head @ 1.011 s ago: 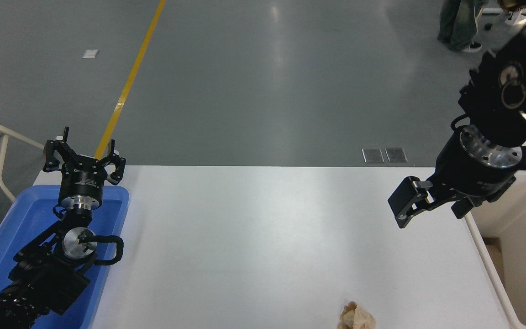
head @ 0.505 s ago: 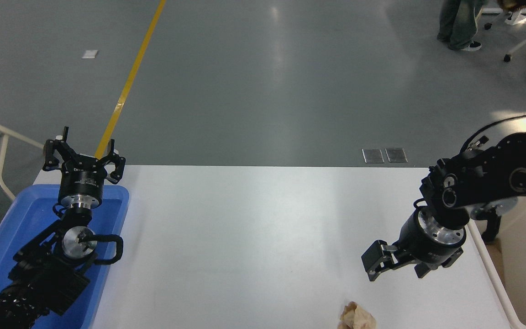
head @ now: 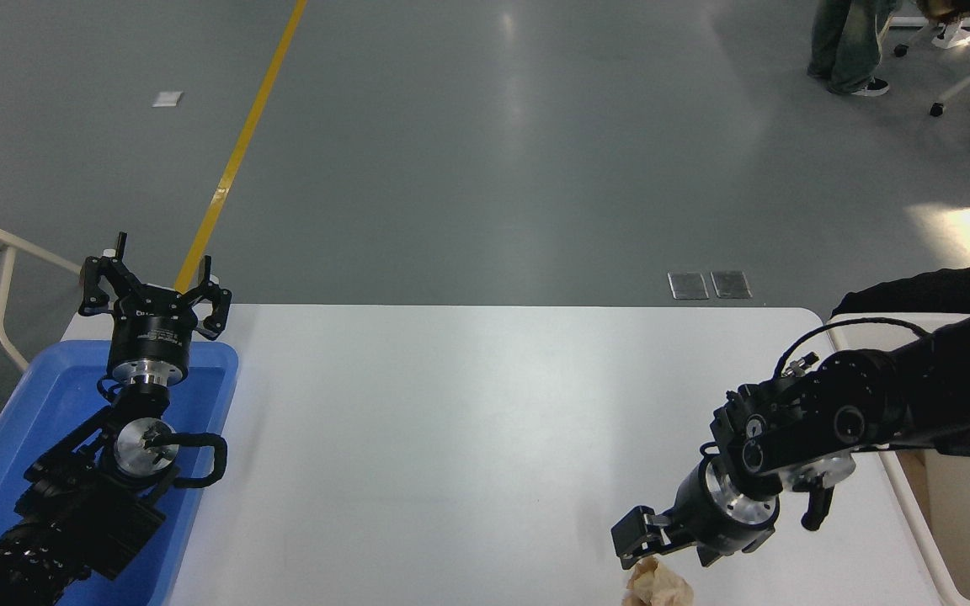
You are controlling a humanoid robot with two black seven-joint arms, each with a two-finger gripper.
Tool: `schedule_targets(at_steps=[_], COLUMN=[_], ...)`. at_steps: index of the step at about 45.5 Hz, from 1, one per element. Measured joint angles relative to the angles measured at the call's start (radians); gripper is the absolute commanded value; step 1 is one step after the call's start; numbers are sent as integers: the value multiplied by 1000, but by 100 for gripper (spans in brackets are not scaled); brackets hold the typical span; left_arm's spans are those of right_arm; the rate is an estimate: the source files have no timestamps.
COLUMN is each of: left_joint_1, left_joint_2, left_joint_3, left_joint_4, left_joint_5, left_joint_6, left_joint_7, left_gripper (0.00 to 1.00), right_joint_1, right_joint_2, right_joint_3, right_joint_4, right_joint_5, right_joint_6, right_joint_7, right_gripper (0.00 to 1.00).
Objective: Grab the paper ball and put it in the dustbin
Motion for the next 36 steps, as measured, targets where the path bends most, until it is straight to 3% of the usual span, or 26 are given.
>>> schedule_targets(at_steps=[14,22,26,29,36], left_joint_1=[-1,-1,-1,0,0], left_joint_2=[0,0,0,0,0], left_joint_3=[1,1,1,1,1], left_joint_4=[0,0,0,0,0], left_joint_5=[0,0,0,0,0], left_joint_6=[0,0,0,0,0], left_joint_7=[0,0,0,0,1], left_gripper=[99,99,99,99,99], right_joint_1=[-97,-125,-138,-148,-167], right_joint_2=[6,13,20,27,40], right_joint_3=[15,19,21,25,36], right_joint_4=[-57,-72,-81,-88,-103], right_joint_5=[-54,-64,-66,-67,-68], right_joint_6=[-32,-42,-43,-45,-47], right_joint_7=[0,0,0,0,0], right_gripper=[97,78,73,60,45])
